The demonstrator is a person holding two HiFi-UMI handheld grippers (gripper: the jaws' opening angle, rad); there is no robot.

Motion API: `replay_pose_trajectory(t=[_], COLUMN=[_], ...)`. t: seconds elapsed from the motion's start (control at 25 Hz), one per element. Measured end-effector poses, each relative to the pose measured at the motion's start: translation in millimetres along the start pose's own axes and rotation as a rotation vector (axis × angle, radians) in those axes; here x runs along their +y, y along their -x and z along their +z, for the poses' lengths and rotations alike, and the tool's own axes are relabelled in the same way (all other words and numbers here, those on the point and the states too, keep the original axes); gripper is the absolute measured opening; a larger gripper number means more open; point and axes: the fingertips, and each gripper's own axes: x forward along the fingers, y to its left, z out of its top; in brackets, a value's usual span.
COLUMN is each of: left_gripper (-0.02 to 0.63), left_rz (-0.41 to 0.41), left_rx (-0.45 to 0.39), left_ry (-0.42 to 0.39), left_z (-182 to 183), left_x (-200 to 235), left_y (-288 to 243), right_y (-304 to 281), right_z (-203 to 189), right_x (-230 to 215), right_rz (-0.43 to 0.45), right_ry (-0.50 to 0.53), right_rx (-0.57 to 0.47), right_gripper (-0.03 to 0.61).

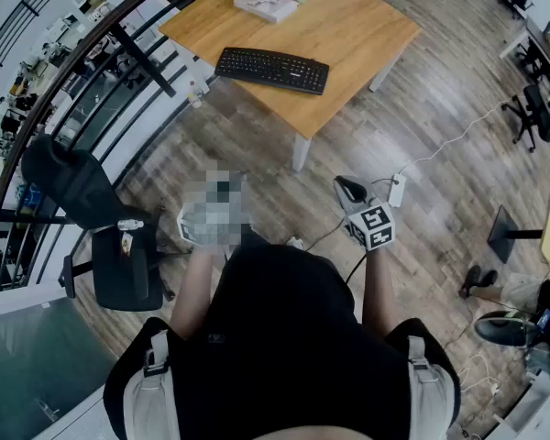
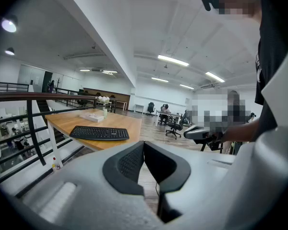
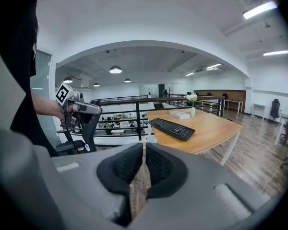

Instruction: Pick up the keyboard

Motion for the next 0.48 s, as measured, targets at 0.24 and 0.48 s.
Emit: replay_pose_trajectory(t=[0.24, 0.48], left_gripper=[0.012, 0.012], left_rz=[-0.003, 0.003], left_rx=[0.015, 0.022], left_ry=[0.003, -0.010], left_z=[-4.3, -3.7], left_x=[-9.9, -11.2], left_y=[-8.4, -13.2], right_y=[1.0, 0.4], right_z=[-5.3, -6.5], right_x=[-6.3, -13.9], right_rz=[0.002, 0.001], right_ry=[0.022, 0.024], right_rx=[0.023, 0.025], right_gripper=[0.021, 0.021])
